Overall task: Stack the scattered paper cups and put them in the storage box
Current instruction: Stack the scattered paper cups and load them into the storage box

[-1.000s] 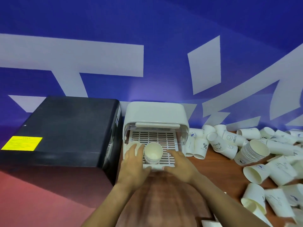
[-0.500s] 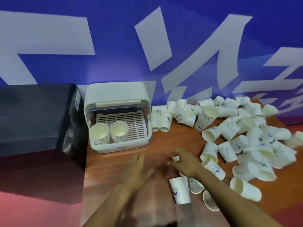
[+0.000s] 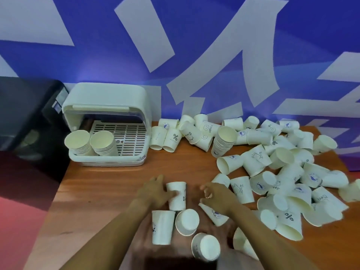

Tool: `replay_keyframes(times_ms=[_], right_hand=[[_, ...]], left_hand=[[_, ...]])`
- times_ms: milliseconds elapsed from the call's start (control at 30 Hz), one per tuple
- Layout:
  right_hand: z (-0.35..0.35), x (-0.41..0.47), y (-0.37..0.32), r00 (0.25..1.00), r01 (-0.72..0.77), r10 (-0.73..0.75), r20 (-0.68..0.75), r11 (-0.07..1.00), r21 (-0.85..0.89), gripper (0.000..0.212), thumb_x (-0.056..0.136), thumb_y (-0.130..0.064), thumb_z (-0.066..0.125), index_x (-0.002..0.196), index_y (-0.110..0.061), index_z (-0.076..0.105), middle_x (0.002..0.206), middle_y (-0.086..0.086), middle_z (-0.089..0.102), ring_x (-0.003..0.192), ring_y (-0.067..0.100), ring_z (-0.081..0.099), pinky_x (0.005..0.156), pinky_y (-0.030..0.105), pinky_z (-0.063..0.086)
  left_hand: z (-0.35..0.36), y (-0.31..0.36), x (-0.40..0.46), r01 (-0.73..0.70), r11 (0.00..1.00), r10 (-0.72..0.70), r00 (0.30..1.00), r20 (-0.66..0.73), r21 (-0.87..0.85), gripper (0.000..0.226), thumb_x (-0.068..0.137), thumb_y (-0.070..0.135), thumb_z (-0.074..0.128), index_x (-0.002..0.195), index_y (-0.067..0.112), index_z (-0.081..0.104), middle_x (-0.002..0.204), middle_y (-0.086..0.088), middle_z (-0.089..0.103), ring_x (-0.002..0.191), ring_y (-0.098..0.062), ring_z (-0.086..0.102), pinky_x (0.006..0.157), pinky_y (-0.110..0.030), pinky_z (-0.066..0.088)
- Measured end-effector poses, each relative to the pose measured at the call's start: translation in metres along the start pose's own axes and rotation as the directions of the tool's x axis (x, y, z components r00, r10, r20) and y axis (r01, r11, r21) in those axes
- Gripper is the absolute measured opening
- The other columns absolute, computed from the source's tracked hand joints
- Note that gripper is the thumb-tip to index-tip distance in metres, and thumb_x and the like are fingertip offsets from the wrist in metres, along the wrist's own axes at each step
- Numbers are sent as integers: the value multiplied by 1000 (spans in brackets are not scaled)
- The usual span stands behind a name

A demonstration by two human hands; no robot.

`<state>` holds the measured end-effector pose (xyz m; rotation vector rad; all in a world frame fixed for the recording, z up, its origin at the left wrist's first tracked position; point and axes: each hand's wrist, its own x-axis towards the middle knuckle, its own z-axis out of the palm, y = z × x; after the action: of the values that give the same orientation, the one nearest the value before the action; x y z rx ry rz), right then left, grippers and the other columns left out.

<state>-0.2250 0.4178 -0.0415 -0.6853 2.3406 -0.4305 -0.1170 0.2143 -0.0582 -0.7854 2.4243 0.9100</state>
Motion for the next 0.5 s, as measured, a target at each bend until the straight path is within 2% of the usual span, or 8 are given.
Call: replay_keyframes(times_ms=[133, 233, 367, 500], right_hand=[[-3, -1, 29, 996, 83, -90, -20, 969, -231, 52, 80, -46, 65, 125, -25, 50, 117, -1, 56, 104, 17, 56, 81, 29, 47], [-1, 0, 41, 984, 157, -175, -20, 920, -359, 61, 78, -50, 65, 131, -27, 45, 124, -2, 49, 108, 19, 52, 78, 30, 47], [5, 0, 50, 978, 186, -209, -9, 890, -417, 69, 77, -51, 66, 137, -28, 40, 136, -3, 38, 119, 21, 40, 84, 32, 46], [10, 0, 54, 972, 206, -236, -16, 878, -432, 69, 78, -49, 64, 137, -26, 38, 141, -1, 34, 122, 22, 37, 90, 34, 45]], left_hand=[[20, 17, 9, 92, 995, -92, 996, -12, 37, 92, 78, 71, 51, 148, 20, 22, 149, -10, 35, 133, -31, 38, 108, -44, 36], [28, 21, 16, 151, 988, -151, 988, -22, 35, 93, 77, 71, 52, 148, 19, 20, 149, -10, 34, 132, -32, 39, 107, -44, 36], [38, 29, 21, 195, 981, -194, 980, -39, 10, 95, 77, 71, 53, 148, 20, 17, 149, -10, 34, 133, -33, 38, 107, -43, 34], [47, 36, 24, 211, 977, -213, 975, -68, -24, 93, 79, 69, 52, 149, 21, 15, 148, -10, 35, 132, -33, 38, 105, -42, 35]])
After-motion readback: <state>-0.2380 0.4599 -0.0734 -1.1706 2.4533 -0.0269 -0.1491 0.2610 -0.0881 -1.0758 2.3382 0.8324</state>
